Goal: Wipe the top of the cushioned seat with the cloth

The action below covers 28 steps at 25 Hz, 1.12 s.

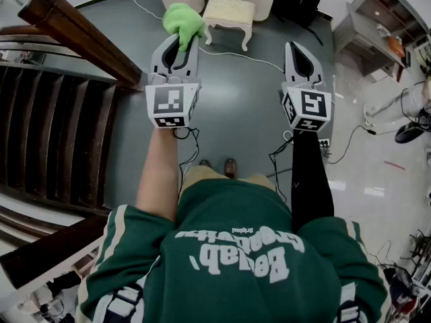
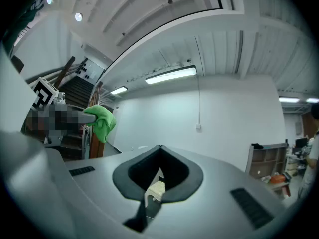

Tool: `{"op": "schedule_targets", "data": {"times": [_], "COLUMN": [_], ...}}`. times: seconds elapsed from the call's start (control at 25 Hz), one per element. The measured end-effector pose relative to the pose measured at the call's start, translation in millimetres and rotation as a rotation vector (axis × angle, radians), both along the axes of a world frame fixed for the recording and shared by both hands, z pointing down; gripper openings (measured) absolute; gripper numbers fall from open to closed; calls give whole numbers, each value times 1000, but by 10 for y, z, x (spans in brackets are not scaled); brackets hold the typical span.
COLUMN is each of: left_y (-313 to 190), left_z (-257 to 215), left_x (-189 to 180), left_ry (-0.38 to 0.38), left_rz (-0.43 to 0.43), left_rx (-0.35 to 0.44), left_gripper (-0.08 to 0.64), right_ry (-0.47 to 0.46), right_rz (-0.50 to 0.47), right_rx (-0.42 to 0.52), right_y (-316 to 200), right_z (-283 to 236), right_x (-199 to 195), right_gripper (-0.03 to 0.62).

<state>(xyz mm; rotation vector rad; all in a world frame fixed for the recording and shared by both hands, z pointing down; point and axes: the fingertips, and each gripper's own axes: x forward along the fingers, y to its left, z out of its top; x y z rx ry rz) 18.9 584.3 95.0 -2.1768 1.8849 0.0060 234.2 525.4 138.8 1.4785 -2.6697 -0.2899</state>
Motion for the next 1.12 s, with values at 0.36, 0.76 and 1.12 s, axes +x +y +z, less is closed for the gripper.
{"op": "schedule_targets", "data": {"times": [0.36,0.76,1.12], "left_y": [-37,-75,-430], "left_z": [29,13,48], "left_x": [44,112,41], "left_ry": [-8,-8,0], "left_rz": [9,9,27], "left_rx": [-4,-5,-13], "left_gripper": [74,74,74], "right_ry": [-30,-69,-60], "right_rz": [-2,7,20], "right_rx": [-9,-16,-33], "right_y": [-18,-71,-399], "right_z": [26,39,132], "right_x": [41,162,53], "right_gripper": [9,9,9]}}
